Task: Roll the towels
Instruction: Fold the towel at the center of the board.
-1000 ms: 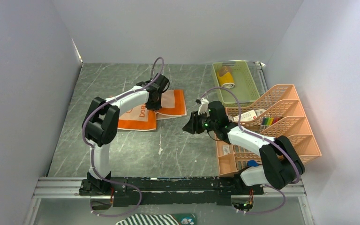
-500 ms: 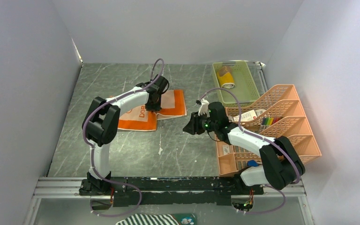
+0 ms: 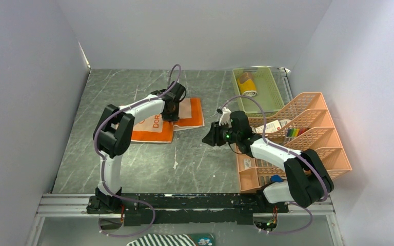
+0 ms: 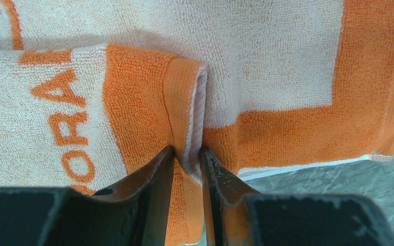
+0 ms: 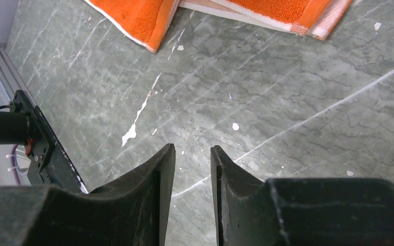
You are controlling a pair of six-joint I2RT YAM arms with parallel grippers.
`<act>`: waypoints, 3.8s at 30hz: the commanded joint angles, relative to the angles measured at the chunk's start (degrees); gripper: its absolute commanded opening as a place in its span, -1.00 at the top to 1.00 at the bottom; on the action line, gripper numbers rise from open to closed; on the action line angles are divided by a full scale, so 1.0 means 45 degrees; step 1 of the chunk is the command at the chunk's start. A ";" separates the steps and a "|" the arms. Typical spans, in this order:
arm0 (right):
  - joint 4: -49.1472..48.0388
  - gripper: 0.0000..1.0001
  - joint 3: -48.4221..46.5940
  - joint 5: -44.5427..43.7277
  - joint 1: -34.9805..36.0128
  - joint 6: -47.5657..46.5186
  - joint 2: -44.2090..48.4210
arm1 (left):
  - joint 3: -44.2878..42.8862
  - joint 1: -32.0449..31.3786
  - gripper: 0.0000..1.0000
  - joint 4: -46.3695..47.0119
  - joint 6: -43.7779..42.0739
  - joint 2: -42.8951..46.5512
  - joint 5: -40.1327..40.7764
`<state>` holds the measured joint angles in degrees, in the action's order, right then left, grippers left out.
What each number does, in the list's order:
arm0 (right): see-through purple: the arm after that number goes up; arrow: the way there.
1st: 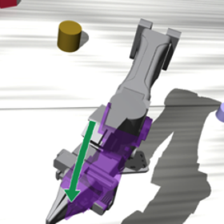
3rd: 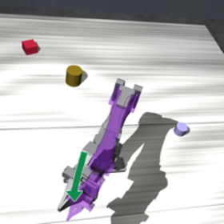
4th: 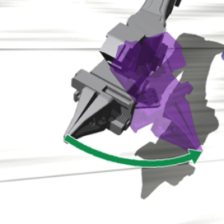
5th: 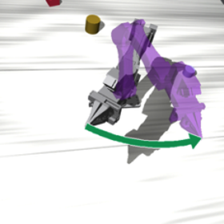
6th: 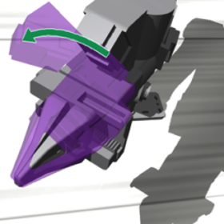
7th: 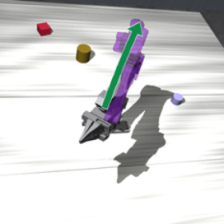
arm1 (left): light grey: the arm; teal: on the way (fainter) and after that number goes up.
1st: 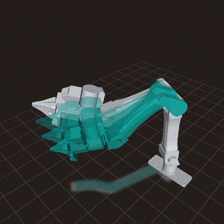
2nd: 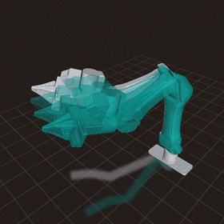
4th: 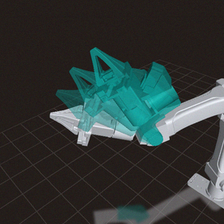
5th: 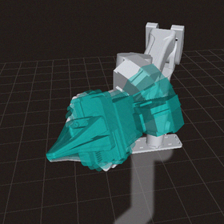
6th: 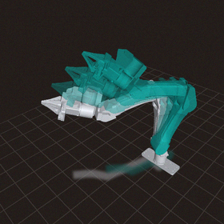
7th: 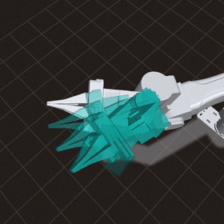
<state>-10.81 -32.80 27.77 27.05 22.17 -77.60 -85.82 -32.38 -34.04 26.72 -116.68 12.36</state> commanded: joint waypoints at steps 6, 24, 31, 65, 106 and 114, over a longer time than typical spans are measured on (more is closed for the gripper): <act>-0.0136 0.36 0.0140 0.0099 -0.0093 -0.0144 0.0057 | -0.0753 0.0152 0.25 -0.0094 -0.0312 -0.0105 0.0609; -0.0273 0.35 0.0141 0.0206 -0.0128 -0.0107 -0.0079 | 0.0480 0.0998 0.26 0.0026 -0.0600 0.0511 0.0936; -0.0360 0.35 0.0091 0.0254 -0.0127 -0.0099 -0.0190 | 0.0614 0.1004 0.32 0.0642 -0.0650 0.1101 -0.0588; -0.0391 0.35 0.0394 0.0196 -0.0171 -0.0103 -0.0099 | 0.0887 0.1002 0.30 0.0938 -0.0686 0.0732 -0.1351; -0.0280 0.35 0.0524 0.0240 -0.0268 -0.0206 0.0073 | -0.1995 0.0848 0.86 -0.0751 -0.1328 0.0855 -0.0735; 0.0027 0.35 0.0482 0.0128 -0.0268 -0.0285 0.0344 | -0.4418 0.0848 0.86 -0.1574 -0.1841 -0.0011 -0.1254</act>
<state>-11.22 -30.92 28.67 26.24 21.80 -77.73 -99.61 -28.71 -38.65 19.73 -115.33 8.73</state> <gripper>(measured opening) 0.321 0.084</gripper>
